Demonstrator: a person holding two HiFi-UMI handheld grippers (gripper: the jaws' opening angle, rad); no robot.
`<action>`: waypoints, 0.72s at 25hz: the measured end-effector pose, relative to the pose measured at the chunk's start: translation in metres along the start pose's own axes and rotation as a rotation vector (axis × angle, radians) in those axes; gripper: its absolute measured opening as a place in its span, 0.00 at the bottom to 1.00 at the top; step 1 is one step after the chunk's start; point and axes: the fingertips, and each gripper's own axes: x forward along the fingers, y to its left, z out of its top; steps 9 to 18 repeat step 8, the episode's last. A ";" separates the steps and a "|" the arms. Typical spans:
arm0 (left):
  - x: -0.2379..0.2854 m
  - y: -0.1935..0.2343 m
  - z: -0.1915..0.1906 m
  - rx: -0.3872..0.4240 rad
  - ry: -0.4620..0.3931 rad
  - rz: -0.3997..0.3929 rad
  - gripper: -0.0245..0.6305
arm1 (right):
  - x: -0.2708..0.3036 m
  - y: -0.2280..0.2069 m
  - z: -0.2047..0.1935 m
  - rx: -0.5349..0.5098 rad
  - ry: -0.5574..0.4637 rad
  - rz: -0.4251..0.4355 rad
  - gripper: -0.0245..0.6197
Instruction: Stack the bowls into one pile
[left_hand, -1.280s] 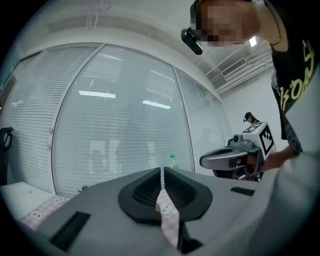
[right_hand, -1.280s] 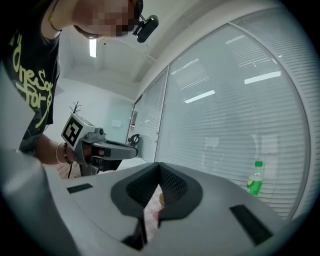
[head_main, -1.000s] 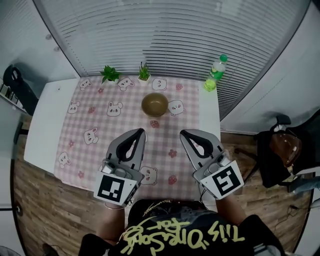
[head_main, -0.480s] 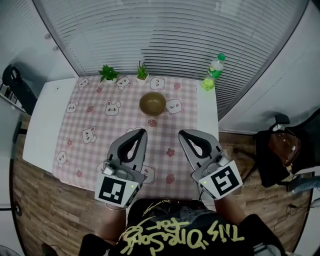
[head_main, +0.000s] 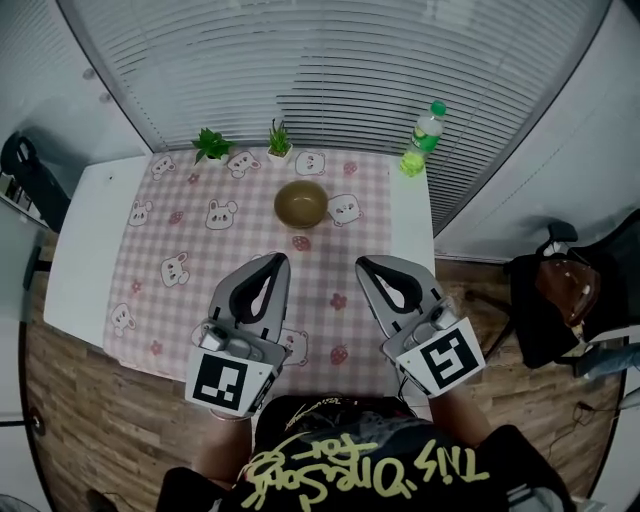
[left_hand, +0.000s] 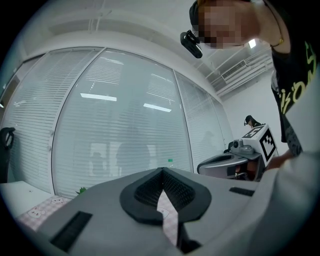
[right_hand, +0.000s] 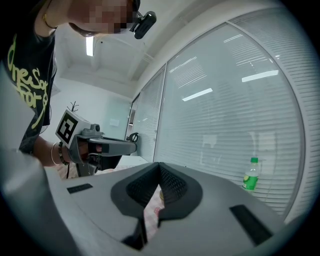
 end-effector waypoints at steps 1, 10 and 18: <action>0.000 -0.001 0.001 0.003 -0.001 0.000 0.03 | 0.000 0.000 0.001 0.001 -0.001 -0.001 0.04; 0.000 0.000 0.003 0.001 -0.002 -0.003 0.03 | -0.001 0.000 0.000 0.005 0.008 -0.010 0.04; 0.000 0.000 0.003 0.001 -0.002 -0.003 0.03 | -0.001 0.000 0.000 0.005 0.008 -0.010 0.04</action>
